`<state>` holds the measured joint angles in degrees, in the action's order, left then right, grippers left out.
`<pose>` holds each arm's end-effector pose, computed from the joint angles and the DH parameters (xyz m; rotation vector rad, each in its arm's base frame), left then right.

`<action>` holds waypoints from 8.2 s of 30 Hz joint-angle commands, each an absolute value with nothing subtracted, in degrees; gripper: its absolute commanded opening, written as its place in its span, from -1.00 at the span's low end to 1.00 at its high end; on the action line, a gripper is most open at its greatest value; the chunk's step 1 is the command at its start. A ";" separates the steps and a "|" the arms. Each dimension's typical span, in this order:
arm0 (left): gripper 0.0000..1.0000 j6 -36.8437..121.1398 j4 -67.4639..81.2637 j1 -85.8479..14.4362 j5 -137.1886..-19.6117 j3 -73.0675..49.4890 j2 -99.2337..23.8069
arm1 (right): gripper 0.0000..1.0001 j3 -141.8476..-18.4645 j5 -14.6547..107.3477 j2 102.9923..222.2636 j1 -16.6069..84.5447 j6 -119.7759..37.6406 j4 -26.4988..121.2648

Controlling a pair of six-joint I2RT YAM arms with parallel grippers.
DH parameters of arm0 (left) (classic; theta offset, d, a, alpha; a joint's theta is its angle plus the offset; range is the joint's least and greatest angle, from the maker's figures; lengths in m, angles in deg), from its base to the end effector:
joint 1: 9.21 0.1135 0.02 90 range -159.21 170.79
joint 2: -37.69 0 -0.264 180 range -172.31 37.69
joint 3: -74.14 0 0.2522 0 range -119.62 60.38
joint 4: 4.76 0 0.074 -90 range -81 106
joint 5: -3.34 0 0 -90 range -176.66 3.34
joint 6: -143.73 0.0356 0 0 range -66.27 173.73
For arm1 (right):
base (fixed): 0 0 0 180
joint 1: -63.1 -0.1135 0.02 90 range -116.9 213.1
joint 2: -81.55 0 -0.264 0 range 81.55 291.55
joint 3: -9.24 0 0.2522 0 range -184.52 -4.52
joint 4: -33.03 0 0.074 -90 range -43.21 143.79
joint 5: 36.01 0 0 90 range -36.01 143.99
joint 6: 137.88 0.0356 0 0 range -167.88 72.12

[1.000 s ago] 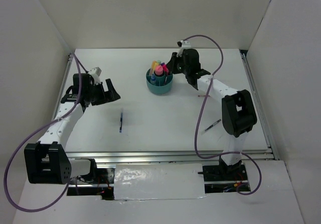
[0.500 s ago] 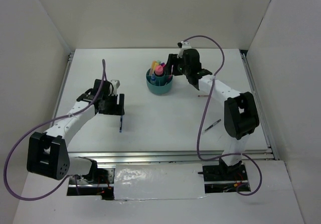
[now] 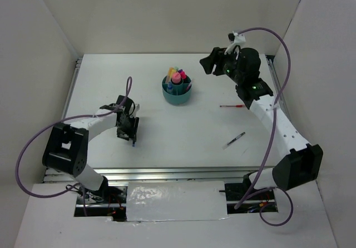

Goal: Sort the stationery into containers
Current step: Grab a piece of stationery with the left arm, then pass the stationery from the left arm to the right, then place the stationery into the container, then grab a piece of stationery with the right arm, then place the stationery into the container

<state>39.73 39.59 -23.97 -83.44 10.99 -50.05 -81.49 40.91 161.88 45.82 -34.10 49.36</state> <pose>0.2686 -0.0728 0.1701 0.0331 2.7920 -0.2049 0.3144 0.1063 0.4080 -0.2273 1.6918 0.5974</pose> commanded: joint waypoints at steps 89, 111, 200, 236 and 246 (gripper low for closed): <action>0.99 31.49 22.89 -9.73 -57.22 0.70 -27.44 | -0.88 -89.33 50.56 184.82 42.00 -30.57 41.42; 0.98 38.43 22.28 -9.38 -45.90 2.55 -26.81 | -0.18 -113.68 34.43 189.73 58.96 -84.51 107.85; 0.98 40.28 29.22 -15.45 -51.77 -0.61 -32.44 | -1.00 -70.80 33.55 152.21 48.33 -34.64 45.06; 0.99 41.07 29.92 -13.25 -52.30 -0.79 -35.43 | -0.82 -79.32 65.06 178.58 39.19 -13.43 37.39; 0.99 40.72 29.66 -12.72 -52.12 0.88 -34.29 | 0.10 -78.52 62.16 179.81 37.70 -12.90 36.50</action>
<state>40.14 30.98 -13.06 -52.95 0.81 -36.28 -78.06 62.28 179.32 38.76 -13.34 39.94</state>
